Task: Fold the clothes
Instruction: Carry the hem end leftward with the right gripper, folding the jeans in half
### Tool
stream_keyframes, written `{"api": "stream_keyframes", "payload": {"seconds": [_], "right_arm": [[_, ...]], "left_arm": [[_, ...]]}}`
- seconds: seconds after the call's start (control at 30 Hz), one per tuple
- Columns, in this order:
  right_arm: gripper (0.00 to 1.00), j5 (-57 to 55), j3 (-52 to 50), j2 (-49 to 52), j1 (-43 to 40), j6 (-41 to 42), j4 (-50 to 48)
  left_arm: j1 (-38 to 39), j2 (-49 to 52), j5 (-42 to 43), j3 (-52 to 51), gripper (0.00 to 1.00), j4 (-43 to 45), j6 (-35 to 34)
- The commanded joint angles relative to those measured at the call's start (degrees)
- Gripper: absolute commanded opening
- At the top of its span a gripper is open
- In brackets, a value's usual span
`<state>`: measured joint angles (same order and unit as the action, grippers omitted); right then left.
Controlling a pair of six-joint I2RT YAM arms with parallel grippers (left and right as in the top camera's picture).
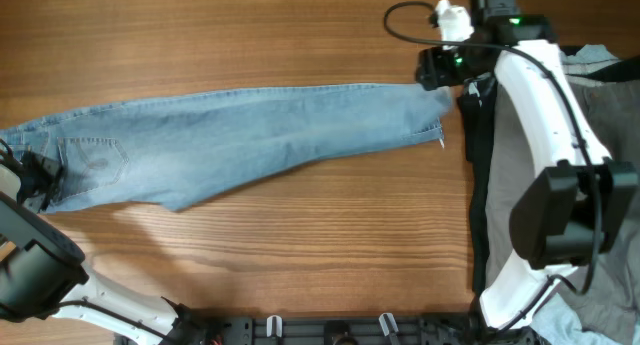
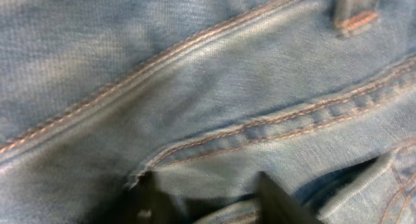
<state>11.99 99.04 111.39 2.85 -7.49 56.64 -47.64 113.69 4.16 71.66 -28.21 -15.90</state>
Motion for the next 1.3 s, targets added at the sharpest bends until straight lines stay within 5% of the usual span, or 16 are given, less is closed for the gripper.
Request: {"api": "stream_keyframes", "payload": {"seconds": [0.0,0.07,0.1,0.13,0.2,0.5,0.57,0.63,0.7,0.83,0.97,1.1,1.2,1.27], "right_arm": [[0.70,-1.20,0.61,0.00,-5.75,5.03,2.05],[0.80,0.74,0.57,0.96,-6.82,4.07,4.66],[0.68,1.25,0.24,1.79,-6.82,4.07,5.42],[0.67,3.26,-1.51,2.78,-6.73,4.04,4.68],[0.81,6.91,-6.05,4.87,-6.56,4.02,0.46],[0.87,12.87,-21.62,7.69,-6.23,6.40,-13.07],[0.82,15.52,-25.09,7.69,-5.40,6.88,-17.73],[0.61,20.04,-28.20,7.69,-4.50,8.13,-23.91],[0.04,21.07,-28.87,7.67,-4.20,10.36,-27.45],[0.04,20.13,-21.44,3.19,-6.36,8.52,-19.23],[0.04,2.54,0.81,-9.40,-13.38,7.85,-2.21],[0.04,-4.24,10.16,-15.21,-14.45,3.21,-1.22],[0.04,5.68,11.15,-15.39,-12.52,6.62,-0.57],[0.04,15.58,11.15,-15.26,-1.66,12.07,-2.95]], "left_arm": [[-0.81,1.70,6.95,-0.70,0.58,0.17,3.80],[-0.81,0.70,19.26,-0.70,0.58,0.87,7.21],[-0.81,-0.35,24.72,-0.70,0.58,0.90,8.50],[-0.79,-1.75,28.96,-0.70,0.58,0.55,8.70],[-0.22,-5.73,34.86,-0.70,0.56,-1.79,9.75],[4.57,-29.94,31.76,-0.70,0.57,-14.97,12.68],[5.88,-33.53,31.78,-0.70,0.57,-17.40,12.70],[7.30,-35.41,31.78,-0.70,0.57,-18.88,12.70],[8.46,-36.39,31.78,-0.70,0.57,-19.67,12.70],[8.96,-37.31,31.80,-0.70,0.57,-20.72,12.70],[8.96,-37.31,31.80,-0.70,0.57,-21.20,12.70],[8.98,-37.31,31.80,-0.70,0.57,-21.31,12.70],[8.96,-37.31,31.80,-0.70,0.57,-21.57,12.70],[8.98,-37.31,31.80,-0.70,0.57,-21.59,12.68]]}}
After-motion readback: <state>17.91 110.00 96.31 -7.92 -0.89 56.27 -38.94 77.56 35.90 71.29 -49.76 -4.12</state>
